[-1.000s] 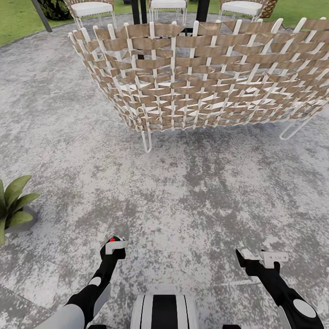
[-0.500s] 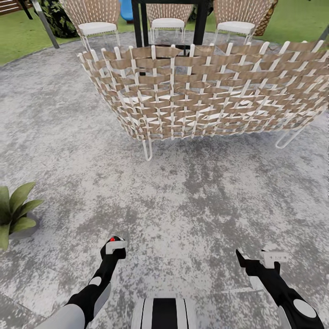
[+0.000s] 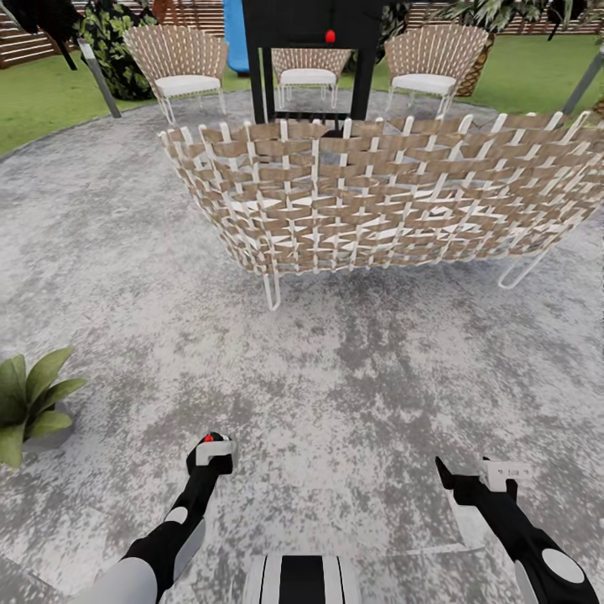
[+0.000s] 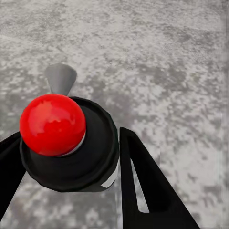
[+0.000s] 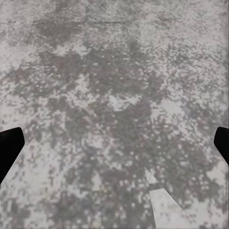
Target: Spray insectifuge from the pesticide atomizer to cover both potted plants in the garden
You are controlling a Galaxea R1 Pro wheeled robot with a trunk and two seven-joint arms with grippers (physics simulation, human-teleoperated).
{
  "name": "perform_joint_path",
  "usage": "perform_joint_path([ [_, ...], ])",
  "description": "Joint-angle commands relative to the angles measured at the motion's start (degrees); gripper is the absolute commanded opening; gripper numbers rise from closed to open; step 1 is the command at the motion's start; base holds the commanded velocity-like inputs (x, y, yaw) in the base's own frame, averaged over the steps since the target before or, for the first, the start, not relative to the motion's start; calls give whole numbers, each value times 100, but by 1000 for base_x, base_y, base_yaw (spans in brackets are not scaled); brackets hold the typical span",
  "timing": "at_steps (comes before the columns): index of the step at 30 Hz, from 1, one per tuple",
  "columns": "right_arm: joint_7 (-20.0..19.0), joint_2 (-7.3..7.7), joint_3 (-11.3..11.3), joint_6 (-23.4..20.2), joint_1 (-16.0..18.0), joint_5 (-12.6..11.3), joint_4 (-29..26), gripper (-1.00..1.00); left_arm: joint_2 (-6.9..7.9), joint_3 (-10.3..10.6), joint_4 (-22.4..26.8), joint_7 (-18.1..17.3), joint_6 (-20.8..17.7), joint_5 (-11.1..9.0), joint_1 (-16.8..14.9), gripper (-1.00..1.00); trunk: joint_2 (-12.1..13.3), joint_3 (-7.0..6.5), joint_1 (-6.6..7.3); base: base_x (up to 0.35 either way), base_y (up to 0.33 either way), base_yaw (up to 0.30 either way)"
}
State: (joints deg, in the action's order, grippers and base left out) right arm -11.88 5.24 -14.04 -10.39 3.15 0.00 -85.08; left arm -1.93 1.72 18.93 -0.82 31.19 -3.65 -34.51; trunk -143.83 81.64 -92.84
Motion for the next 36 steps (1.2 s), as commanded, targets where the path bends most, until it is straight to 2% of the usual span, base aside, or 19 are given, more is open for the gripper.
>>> perform_joint_path([
  [1,-34,4,-12,-29,2,0,-8,100,1,19,-3,-29,18,-40,-3,-100,0,-29,3,0,0,59],
  [5,-34,11,-100,-22,2,7,-1,100,0,23,4,-280,6,-40,-3,-100,6,-153,13,0,0,75],
  [11,-34,-12,-392,-24,2,13,110,100,6,30,5,-497,-16,-12,-8,-100,14,-339,29,0,0,59],
  [16,-53,-22,-441,20,2,9,1068,100,8,30,5,-515,-41,283,-11,-100,20,-494,42,0,0,6],
  [18,-57,-21,-455,325,2,9,1555,100,8,26,2,-515,-43,330,-12,-100,23,-556,47,0,0,0],
  [20,-56,-19,-643,1147,2,6,2255,100,8,16,-8,-516,-43,343,-5,-100,26,-618,52,0,0,0],
  [23,-48,-22,-781,1686,2,9,2671,100,8,13,-7,-519,-43,346,-3,-100,30,-711,60,0,0,0],
  [30,-36,-27,-835,1890,2,1,3327,100,8,13,-4,-522,-43,347,-3,-100,39,-883,78,0,0,0],
  [36,-36,-30,-837,2125,2,0,3569,100,3,13,-4,-524,-43,347,-3,-100,47,-1017,93,0,0,0],
])
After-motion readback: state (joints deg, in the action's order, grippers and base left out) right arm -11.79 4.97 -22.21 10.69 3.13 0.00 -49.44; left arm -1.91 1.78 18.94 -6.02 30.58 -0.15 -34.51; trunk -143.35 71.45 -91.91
